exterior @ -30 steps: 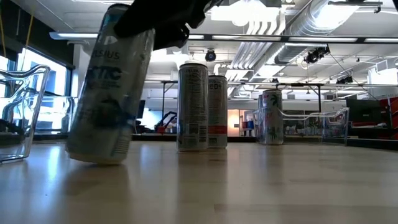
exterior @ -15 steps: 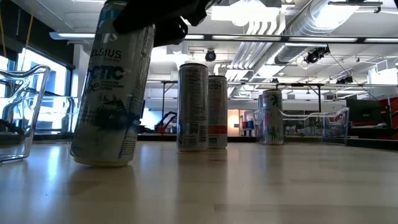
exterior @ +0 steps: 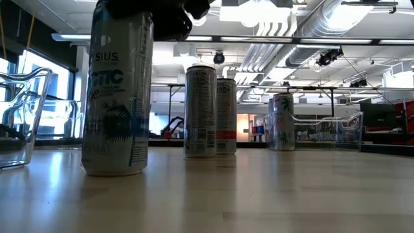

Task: Sort soda cans
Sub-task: Put the white blue soda can into the bottom transparent bin

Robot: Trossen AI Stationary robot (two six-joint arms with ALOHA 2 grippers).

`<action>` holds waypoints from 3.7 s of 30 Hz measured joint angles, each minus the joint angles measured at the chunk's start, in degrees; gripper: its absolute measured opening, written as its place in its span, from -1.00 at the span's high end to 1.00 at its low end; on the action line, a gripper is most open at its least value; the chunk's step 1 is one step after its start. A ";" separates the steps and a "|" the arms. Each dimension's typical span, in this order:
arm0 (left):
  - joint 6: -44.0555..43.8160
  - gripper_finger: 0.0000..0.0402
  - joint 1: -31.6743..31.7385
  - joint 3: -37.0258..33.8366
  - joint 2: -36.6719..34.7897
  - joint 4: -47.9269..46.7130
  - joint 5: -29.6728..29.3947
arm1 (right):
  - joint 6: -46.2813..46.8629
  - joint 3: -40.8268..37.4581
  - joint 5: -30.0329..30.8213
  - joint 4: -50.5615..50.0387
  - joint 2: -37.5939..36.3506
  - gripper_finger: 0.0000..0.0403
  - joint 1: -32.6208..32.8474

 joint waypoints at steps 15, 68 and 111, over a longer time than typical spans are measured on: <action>-0.47 -0.17 0.00 0.00 0.02 -0.01 0.07 | 1.24 0.00 -6.57 -0.47 -0.34 -0.46 -0.88; 24.46 -0.70 16.78 -5.57 8.17 20.51 34.84 | 40.45 0.00 61.67 -45.16 -15.41 -0.46 32.44; -6.81 -0.22 -5.55 6.83 5.44 -1.20 33.92 | 39.92 0.00 65.05 -46.42 -15.34 -0.46 31.69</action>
